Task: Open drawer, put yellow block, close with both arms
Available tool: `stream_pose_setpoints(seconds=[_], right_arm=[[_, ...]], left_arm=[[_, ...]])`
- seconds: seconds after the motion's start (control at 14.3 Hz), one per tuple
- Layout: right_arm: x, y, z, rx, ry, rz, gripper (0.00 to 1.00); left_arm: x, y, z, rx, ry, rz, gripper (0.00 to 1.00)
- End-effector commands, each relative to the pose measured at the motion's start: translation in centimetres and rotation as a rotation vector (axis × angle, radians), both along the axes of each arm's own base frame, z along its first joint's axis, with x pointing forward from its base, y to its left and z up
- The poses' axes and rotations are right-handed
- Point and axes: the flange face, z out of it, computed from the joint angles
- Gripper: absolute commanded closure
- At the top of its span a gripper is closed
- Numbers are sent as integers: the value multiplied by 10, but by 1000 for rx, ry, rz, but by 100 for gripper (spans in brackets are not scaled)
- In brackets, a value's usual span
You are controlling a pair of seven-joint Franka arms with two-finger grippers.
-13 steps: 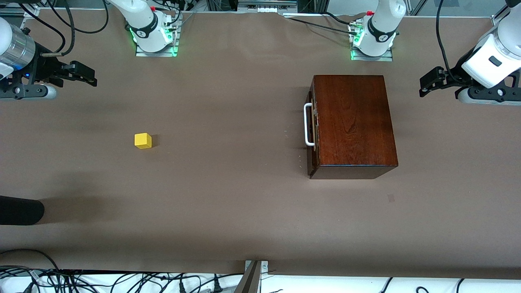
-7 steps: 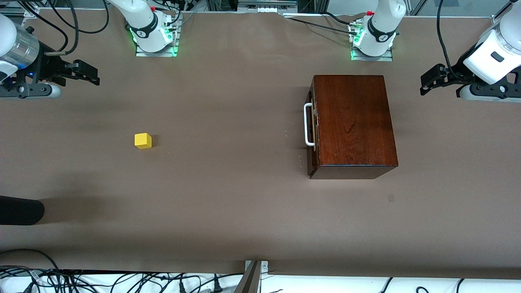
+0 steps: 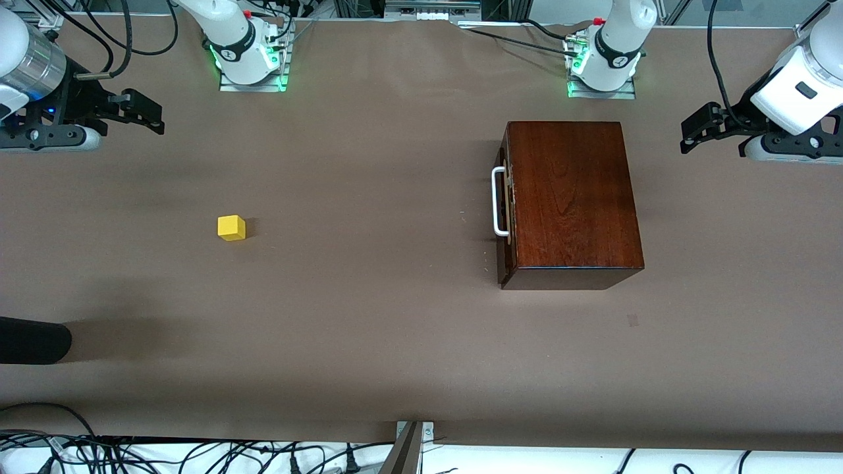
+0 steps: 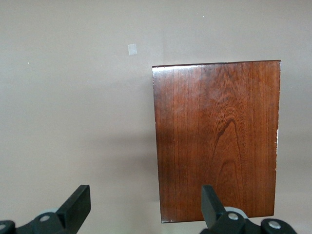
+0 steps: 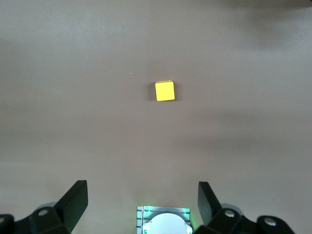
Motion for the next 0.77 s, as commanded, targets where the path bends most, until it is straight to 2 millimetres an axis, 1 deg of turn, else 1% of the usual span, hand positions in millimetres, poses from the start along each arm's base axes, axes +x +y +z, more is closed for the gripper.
stream_pose_setpoints(seconds=[0.0, 0.21, 0.35, 0.42, 0.7], right_arm=[[5, 0, -4, -19, 7, -15, 0], [7, 2, -6, -19, 8, -12, 0], [6, 10, -6, -20, 8, 0, 0], [6, 10, -7, -20, 10, 1, 0], [4, 8, -7, -21, 20, -3, 0]], left_arm=[[-3, -2, 6, -24, -10, 2, 0], [-3, -2, 6, -24, -11, 2, 0], [-3, 0, 6, -24, -10, 5, 0], [-3, -2, 6, -24, -10, 2, 0], [-3, -3, 6, -24, -10, 2, 0]])
